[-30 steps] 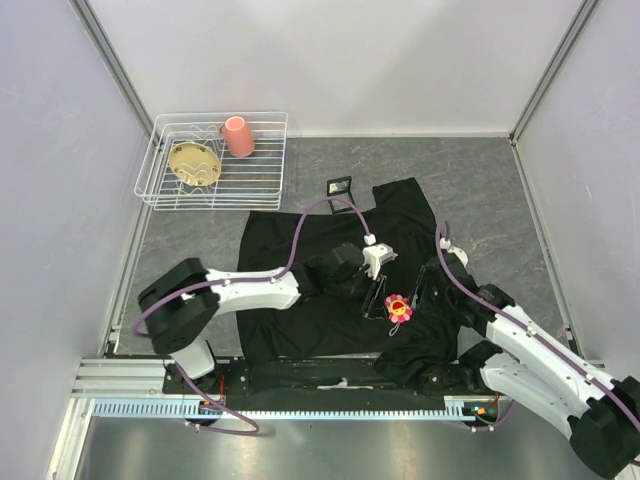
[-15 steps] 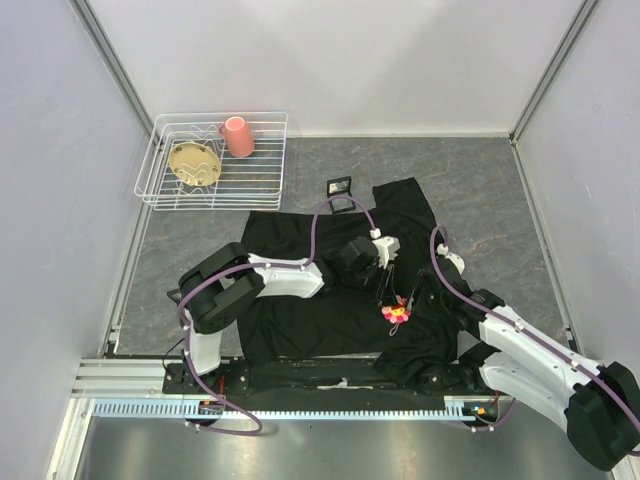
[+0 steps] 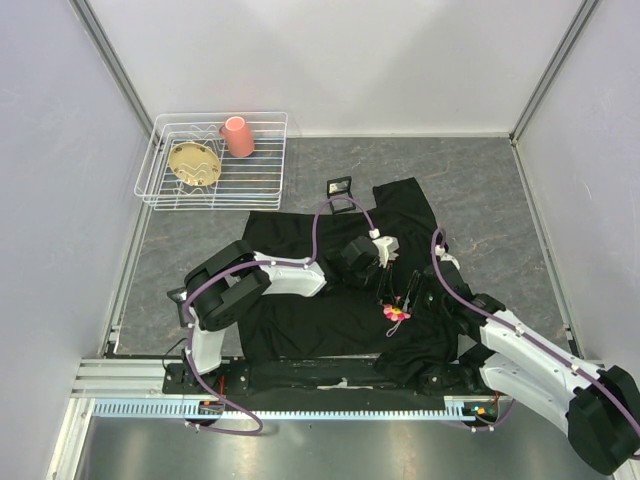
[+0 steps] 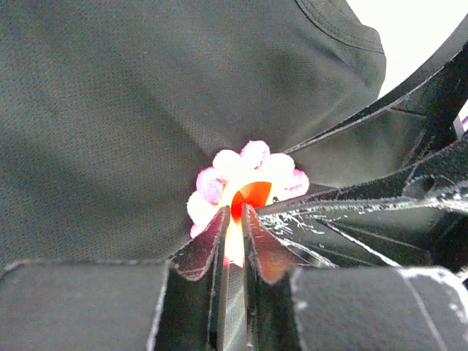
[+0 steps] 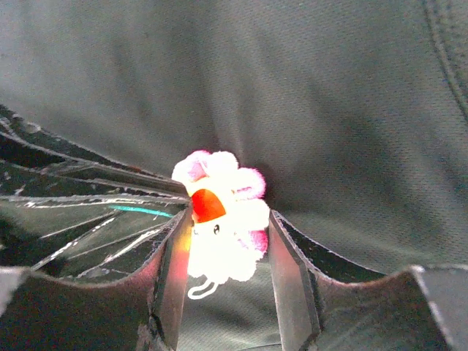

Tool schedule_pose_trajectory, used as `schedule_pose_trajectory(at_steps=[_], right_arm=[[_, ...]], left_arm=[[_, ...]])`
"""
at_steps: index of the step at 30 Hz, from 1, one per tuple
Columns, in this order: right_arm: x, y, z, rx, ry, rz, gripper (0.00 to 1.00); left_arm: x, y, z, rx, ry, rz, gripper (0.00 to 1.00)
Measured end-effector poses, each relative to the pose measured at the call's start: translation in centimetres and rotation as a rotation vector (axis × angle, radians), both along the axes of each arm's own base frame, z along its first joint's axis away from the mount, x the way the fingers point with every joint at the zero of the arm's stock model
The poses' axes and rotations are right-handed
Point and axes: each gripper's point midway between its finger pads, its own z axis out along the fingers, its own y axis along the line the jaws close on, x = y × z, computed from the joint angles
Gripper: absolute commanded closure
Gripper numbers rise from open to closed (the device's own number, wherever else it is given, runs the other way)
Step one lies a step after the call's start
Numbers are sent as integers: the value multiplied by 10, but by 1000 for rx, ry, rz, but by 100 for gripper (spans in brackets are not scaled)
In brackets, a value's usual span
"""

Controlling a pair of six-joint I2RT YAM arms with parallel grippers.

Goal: Remove the brooch from the garment

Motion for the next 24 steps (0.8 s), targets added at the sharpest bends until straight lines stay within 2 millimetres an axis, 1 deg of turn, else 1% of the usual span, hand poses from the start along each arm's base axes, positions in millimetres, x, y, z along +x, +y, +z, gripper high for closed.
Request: schedule_pose_trajectory(at_steps=[3, 5, 6, 7, 9, 10, 12, 13, 17, 20, 24], right_arm=[[-1, 6, 4, 33, -9, 18, 47], [0, 9, 9, 59, -26, 30, 46], [0, 11, 12, 72, -35, 34, 47], [0, 12, 15, 83, -47, 36, 47], [2, 14, 23, 107, -76, 36, 48], [2, 15, 27, 121, -90, 38, 48], [3, 18, 33, 144, -111, 43, 48], [3, 19, 35, 151, -115, 46, 48], [1, 27, 39, 191, -109, 74, 48], [-2, 35, 41, 223, -93, 99, 48], [-3, 37, 41, 241, -79, 91, 51]], left_arm=[[0, 1, -1, 0, 0, 1, 82], [0, 1, -2, -1, -1, 1, 78], [0, 2, -1, -1, -1, 1, 75], [-1, 2, -1, -2, -1, 1, 69], [-2, 6, 1, 9, 0, 5, 63], [-3, 8, 1, 12, 1, 6, 57], [-5, 12, 4, 18, 2, 7, 49], [-6, 15, 6, 20, 0, 10, 42], [-6, 33, 8, 41, -10, 45, 31], [-8, 43, 8, 47, -12, 57, 29], [-17, 50, 8, 39, -6, 41, 33]])
